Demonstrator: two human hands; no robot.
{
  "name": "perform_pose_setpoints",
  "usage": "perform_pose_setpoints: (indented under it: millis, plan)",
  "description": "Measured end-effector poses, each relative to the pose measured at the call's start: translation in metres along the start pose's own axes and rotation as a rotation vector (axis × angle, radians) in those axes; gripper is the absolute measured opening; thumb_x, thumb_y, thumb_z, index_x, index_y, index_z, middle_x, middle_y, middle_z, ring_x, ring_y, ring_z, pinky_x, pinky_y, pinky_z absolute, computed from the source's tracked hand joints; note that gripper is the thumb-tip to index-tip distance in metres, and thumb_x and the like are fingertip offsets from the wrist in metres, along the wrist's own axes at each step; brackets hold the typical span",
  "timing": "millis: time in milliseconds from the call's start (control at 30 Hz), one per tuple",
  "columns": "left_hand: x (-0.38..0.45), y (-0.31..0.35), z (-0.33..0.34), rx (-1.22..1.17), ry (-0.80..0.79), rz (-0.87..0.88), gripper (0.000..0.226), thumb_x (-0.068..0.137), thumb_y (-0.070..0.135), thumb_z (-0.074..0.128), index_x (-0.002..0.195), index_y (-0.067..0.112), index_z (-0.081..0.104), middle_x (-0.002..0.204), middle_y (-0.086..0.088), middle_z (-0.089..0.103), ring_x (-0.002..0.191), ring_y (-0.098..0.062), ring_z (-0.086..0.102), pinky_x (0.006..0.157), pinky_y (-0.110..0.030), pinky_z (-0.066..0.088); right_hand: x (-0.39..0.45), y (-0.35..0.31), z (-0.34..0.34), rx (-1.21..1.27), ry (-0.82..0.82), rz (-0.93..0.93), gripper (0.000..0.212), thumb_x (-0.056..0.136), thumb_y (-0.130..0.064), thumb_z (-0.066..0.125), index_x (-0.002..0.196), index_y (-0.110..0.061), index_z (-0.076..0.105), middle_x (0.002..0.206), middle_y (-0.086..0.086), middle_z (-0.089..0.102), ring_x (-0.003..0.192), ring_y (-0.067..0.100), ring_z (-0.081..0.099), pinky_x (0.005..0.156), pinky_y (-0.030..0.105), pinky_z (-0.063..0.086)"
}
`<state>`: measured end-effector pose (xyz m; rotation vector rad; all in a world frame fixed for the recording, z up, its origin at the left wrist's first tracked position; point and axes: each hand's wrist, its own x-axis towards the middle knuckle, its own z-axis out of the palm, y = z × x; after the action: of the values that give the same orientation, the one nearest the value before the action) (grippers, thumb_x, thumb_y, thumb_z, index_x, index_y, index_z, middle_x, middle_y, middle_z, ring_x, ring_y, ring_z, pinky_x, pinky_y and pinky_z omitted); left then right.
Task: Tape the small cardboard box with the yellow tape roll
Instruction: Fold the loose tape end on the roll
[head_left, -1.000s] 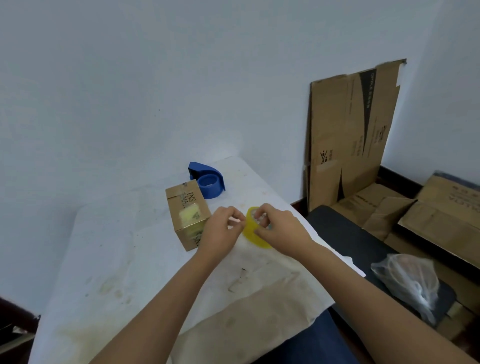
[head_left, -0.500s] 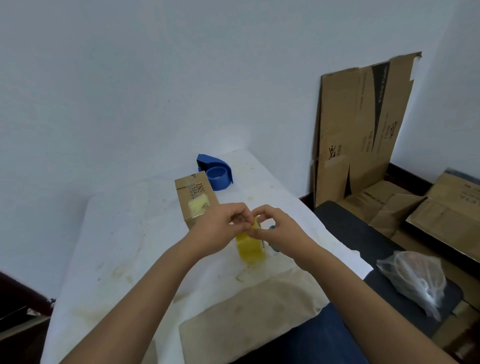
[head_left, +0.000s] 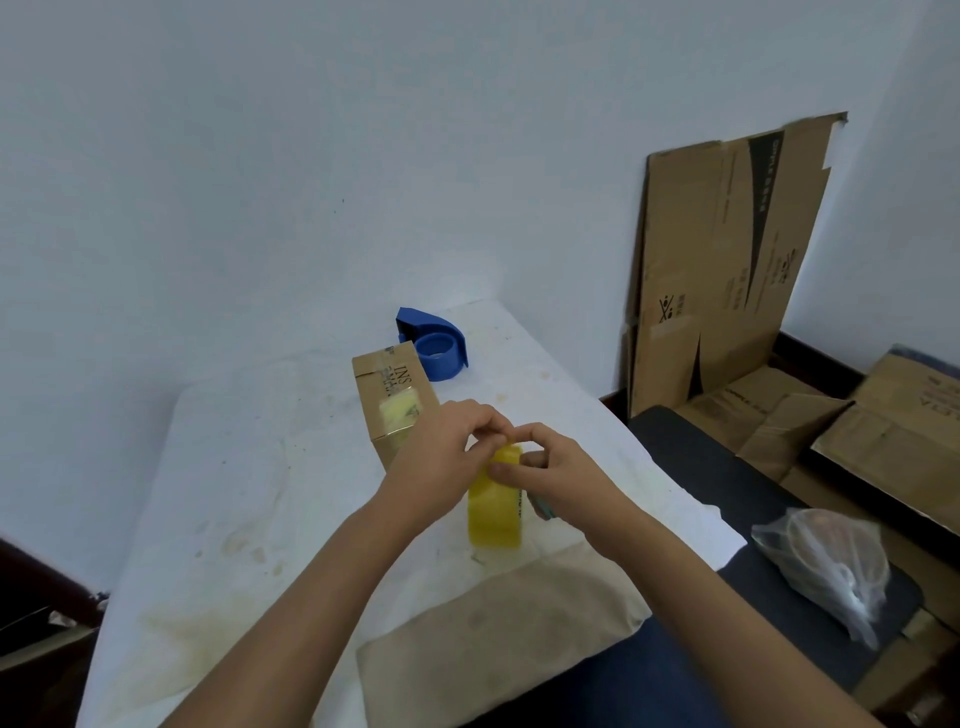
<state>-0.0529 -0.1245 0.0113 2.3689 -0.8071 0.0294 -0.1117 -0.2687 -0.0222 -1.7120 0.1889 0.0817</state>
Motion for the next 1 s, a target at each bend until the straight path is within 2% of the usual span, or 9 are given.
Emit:
perform_pose_setpoints:
  millis: [67, 200, 333, 500, 600, 700, 767, 833, 1000]
  plan:
    - [-0.001, 0.000, 0.001, 0.045, -0.001, -0.003, 0.017, 0.095, 0.025, 0.057, 0.104, 0.027, 0.072, 0.099, 0.011, 0.066, 0.088, -0.003, 0.055, 0.072, -0.011, 0.043, 0.001, 0.002, 0.002, -0.013, 0.021, 0.006, 0.031, 0.081, -0.031, 0.072, 0.110, -0.025, 0.060, 0.071, 0.000, 0.062, 0.053, 0.011, 0.047, 0.049, 0.024, 0.038]
    - [-0.005, 0.002, 0.004, 0.092, 0.015, -0.006, 0.018, 0.096, 0.026, 0.056, 0.106, 0.025, 0.071, 0.102, 0.009, 0.067, 0.088, -0.002, 0.052, 0.068, -0.007, 0.038, 0.003, 0.007, 0.005, -0.058, 0.084, 0.009, 0.034, 0.080, -0.031, 0.071, 0.111, -0.027, 0.061, 0.089, 0.010, 0.069, 0.066, 0.014, 0.056, 0.054, 0.024, 0.042]
    - [-0.009, 0.005, 0.002, 0.073, 0.025, 0.048, 0.017, 0.097, 0.024, 0.055, 0.103, 0.023, 0.072, 0.098, 0.006, 0.067, 0.090, -0.005, 0.053, 0.068, -0.010, 0.038, 0.003, 0.006, 0.001, -0.018, 0.100, 0.023, 0.027, 0.081, -0.028, 0.073, 0.106, -0.027, 0.064, 0.067, -0.002, 0.059, 0.057, 0.011, 0.050, 0.056, 0.024, 0.042]
    - [-0.010, 0.017, -0.002, 0.132, -0.017, 0.089, 0.020, 0.098, 0.022, 0.051, 0.104, 0.021, 0.070, 0.099, 0.003, 0.066, 0.090, -0.006, 0.049, 0.072, -0.014, 0.038, 0.003, 0.006, -0.001, 0.009, 0.105, 0.043, 0.022, 0.083, -0.028, 0.071, 0.104, -0.026, 0.067, 0.061, -0.007, 0.056, 0.055, 0.009, 0.049, 0.061, 0.028, 0.043]
    - [-0.006, 0.024, -0.007, 0.197, -0.080, 0.052, 0.021, 0.100, 0.022, 0.048, 0.107, 0.022, 0.068, 0.104, 0.003, 0.065, 0.095, -0.009, 0.053, 0.081, -0.025, 0.048, 0.001, 0.005, -0.002, -0.035, 0.096, 0.052, 0.020, 0.084, -0.035, 0.069, 0.102, -0.029, 0.066, 0.059, -0.008, 0.057, 0.054, 0.009, 0.048, 0.059, 0.027, 0.043]
    - [-0.002, 0.022, -0.014, 0.155, -0.097, -0.031, 0.019, 0.099, 0.022, 0.049, 0.107, 0.024, 0.066, 0.107, 0.004, 0.067, 0.096, -0.010, 0.059, 0.083, -0.028, 0.052, -0.002, 0.005, -0.001, -0.164, 0.096, 0.008, 0.028, 0.084, -0.044, 0.067, 0.111, -0.035, 0.064, 0.076, -0.006, 0.059, 0.059, 0.009, 0.050, 0.054, 0.022, 0.042]
    - [-0.001, 0.018, -0.017, 0.109, -0.106, -0.055, 0.018, 0.099, 0.023, 0.049, 0.107, 0.024, 0.066, 0.109, 0.005, 0.068, 0.093, -0.009, 0.059, 0.082, -0.026, 0.052, -0.003, 0.006, 0.000, -0.283, 0.174, -0.081, 0.031, 0.084, -0.045, 0.067, 0.114, -0.038, 0.062, 0.096, -0.008, 0.058, 0.070, 0.005, 0.052, 0.062, 0.017, 0.041]
    - [0.000, 0.016, -0.018, 0.089, -0.128, -0.069, 0.018, 0.099, 0.022, 0.049, 0.108, 0.025, 0.065, 0.111, 0.006, 0.066, 0.092, -0.007, 0.058, 0.081, -0.024, 0.051, -0.003, 0.003, 0.001, -0.265, 0.230, -0.151, 0.026, 0.084, -0.040, 0.068, 0.110, -0.036, 0.064, 0.104, -0.013, 0.058, 0.072, 0.001, 0.052, 0.068, 0.016, 0.039]
    - [0.003, 0.012, -0.018, 0.068, -0.157, -0.081, 0.024, 0.098, 0.017, 0.051, 0.112, 0.030, 0.066, 0.118, 0.005, 0.065, 0.094, -0.009, 0.062, 0.082, -0.023, 0.050, 0.000, 0.002, -0.001, -0.123, 0.250, -0.134, 0.012, 0.087, -0.031, 0.067, 0.097, -0.025, 0.073, 0.064, -0.026, 0.061, 0.055, -0.012, 0.053, 0.062, 0.018, 0.037]
